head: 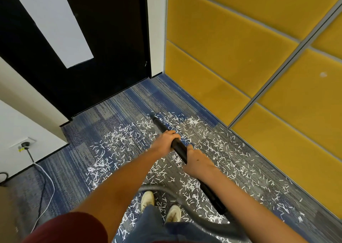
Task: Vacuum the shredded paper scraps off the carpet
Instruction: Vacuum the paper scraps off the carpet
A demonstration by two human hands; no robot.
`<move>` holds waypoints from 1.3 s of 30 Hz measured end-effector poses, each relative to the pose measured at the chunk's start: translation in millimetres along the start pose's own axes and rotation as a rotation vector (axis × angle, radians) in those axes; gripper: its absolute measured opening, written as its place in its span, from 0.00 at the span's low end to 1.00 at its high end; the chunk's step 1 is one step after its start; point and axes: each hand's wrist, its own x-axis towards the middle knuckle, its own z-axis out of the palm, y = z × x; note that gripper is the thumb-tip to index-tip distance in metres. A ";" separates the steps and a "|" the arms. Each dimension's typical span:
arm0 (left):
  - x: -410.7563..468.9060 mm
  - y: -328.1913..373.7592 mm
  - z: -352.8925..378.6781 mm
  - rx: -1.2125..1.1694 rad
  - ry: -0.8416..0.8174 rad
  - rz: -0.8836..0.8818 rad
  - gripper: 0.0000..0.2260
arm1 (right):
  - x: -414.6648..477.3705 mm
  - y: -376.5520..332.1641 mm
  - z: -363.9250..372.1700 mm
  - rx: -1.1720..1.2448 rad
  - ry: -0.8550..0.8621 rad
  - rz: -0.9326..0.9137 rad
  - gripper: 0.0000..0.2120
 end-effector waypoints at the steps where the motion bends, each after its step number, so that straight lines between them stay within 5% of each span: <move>1: 1.5 1.0 1.2 -0.002 -0.003 0.013 0.14 | -0.6 1.7 -0.2 0.010 -0.001 0.003 0.20; 12: -3.2 15.3 4.1 0.031 -0.076 -0.011 0.17 | -9.0 10.1 4.5 0.017 -0.009 0.040 0.20; 28: -52.8 -13.8 -9.2 0.020 0.103 -0.094 0.15 | -9.9 -19.3 20.2 -0.051 -0.050 -0.119 0.20; 39: -16.5 15.0 5.1 0.007 0.024 -0.016 0.15 | -13.2 13.0 5.0 -0.021 -0.012 -0.014 0.20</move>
